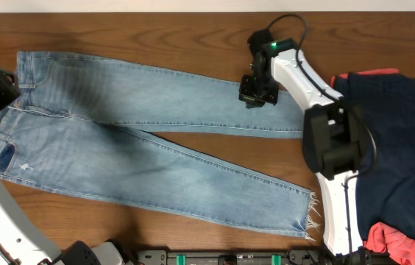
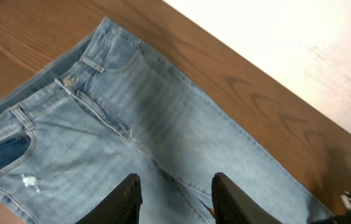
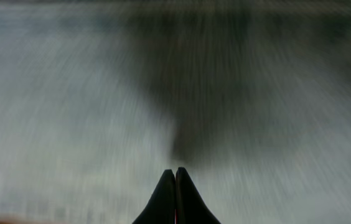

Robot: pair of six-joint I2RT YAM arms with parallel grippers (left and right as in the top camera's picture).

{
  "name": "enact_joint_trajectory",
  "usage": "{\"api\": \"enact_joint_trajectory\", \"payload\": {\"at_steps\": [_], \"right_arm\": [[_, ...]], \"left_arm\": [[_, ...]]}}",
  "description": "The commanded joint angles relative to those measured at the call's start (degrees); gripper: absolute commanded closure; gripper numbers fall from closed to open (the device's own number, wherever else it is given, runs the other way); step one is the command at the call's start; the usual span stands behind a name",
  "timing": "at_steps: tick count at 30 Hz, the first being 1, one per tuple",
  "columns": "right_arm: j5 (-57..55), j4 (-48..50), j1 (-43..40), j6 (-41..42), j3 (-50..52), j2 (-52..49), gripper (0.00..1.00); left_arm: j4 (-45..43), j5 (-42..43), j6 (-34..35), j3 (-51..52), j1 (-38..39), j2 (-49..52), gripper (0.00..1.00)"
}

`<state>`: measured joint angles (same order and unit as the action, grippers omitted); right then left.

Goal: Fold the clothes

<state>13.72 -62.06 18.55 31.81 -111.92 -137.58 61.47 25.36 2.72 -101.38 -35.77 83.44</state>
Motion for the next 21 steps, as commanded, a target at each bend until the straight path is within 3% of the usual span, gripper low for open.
{"api": "enact_joint_trajectory", "payload": {"at_steps": [1,8,12,16,18,21], "right_arm": [[0.7,2.1,-0.3,7.3,0.0,-4.0,0.99],[-0.2,18.5,-3.0,15.4,0.0,-13.0,0.99],[6.3,34.9,-7.1,15.3,-0.1,-14.3,0.99],[15.2,46.8,-10.7,12.9,-2.5,-12.9,0.99],[19.0,47.2,-12.1,10.6,-4.6,-11.5,0.94],[23.2,45.1,-14.0,4.5,-6.3,-7.1,0.8]], "left_arm": [[0.7,0.6,-1.0,-0.6,0.1,0.5,0.61],[0.5,0.6,-1.0,-0.6,0.1,0.5,0.59],[0.4,0.5,-1.1,-0.6,0.1,0.5,0.41],[0.4,0.2,-3.1,-0.6,0.1,0.5,0.33],[0.6,-2.1,-3.1,-0.6,0.1,0.5,0.33],[1.7,-7.9,-3.1,-0.6,0.1,0.9,0.33]]}}
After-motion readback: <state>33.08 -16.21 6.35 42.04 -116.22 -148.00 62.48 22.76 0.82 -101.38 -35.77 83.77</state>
